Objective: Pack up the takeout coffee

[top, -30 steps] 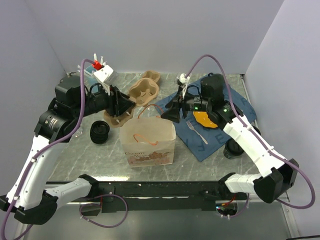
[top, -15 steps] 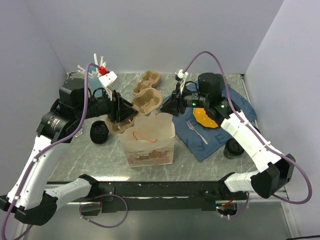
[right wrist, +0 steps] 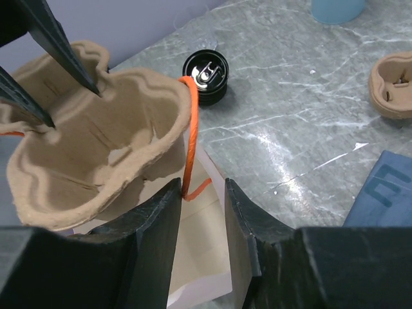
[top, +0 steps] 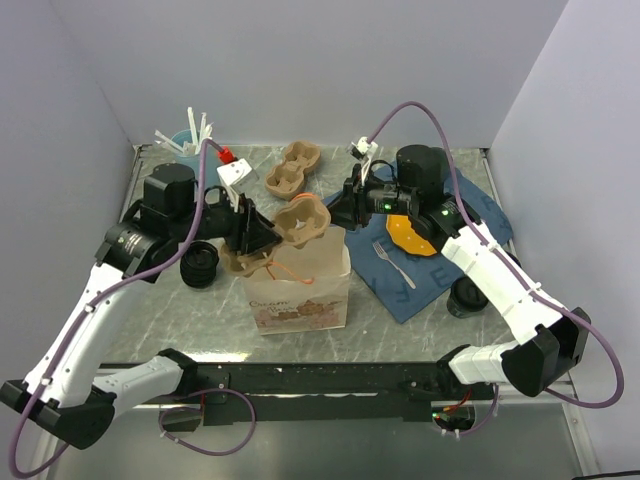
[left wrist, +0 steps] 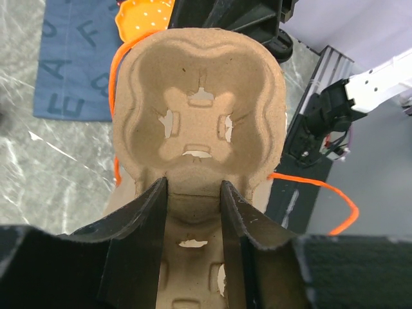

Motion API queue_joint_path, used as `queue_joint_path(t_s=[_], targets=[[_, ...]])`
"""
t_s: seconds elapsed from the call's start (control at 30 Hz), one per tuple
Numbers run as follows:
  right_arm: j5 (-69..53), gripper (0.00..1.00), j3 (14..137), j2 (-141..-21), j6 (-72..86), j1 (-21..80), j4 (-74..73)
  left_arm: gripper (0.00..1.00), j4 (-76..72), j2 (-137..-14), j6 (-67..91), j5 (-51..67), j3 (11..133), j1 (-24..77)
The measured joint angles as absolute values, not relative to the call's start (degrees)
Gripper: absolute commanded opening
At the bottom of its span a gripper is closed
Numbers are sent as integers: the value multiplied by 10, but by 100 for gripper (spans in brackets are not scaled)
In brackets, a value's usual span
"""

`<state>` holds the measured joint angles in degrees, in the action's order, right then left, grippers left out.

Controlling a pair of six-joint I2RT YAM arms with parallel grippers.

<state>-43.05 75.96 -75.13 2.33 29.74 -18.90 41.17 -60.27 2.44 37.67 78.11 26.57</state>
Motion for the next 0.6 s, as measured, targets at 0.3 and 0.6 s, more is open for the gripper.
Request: queue_joint_path(t_s=[0.3,0.6], targets=[[-429,40,759,-751,30,298,-189,39,398,-616,-41,385,780,266],[-425,40,757,-751,36,299,-194,38,380,-617,-80,408,758,265]])
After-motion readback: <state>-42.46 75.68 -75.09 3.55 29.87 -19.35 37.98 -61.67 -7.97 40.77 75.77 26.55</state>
